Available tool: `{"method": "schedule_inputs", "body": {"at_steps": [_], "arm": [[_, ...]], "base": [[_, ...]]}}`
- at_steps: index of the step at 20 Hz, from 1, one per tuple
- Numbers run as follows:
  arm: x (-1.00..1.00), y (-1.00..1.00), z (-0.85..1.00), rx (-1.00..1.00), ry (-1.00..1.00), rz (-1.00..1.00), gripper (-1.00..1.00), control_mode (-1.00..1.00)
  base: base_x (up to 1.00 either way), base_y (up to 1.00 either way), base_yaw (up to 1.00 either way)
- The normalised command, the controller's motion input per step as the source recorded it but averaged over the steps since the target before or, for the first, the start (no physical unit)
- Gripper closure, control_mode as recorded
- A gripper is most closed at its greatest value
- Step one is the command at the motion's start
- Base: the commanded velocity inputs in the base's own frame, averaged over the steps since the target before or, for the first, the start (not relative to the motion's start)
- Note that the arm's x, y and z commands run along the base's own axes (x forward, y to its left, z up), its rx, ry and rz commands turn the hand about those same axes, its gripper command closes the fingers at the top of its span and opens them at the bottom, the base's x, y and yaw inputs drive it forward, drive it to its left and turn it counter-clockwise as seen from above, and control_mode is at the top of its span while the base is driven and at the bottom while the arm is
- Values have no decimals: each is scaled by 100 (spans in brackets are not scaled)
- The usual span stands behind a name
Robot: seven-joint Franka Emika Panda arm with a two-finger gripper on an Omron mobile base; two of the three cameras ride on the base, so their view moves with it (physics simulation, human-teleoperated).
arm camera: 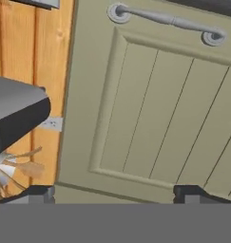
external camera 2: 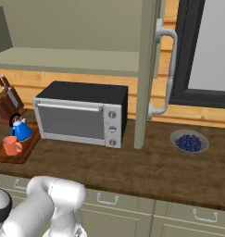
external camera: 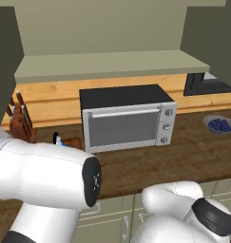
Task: Pick the kettle from the counter and place it on the tray. Then pick the mug from the cabinet and place it on the tray. Then close the cabinet doors.
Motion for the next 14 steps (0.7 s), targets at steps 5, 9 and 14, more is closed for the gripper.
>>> {"method": "schedule_inputs", "body": {"at_steps": [5,9,14], "arm": [[15,28,-5,7,7,-1,-100,-100],[21,10,-1,0,0,-11,-100,-100],[27,-1,0,-6,5,-20,-100,-100]], "base": [[0,0,0],[0,0,0],[0,0,0]]}}
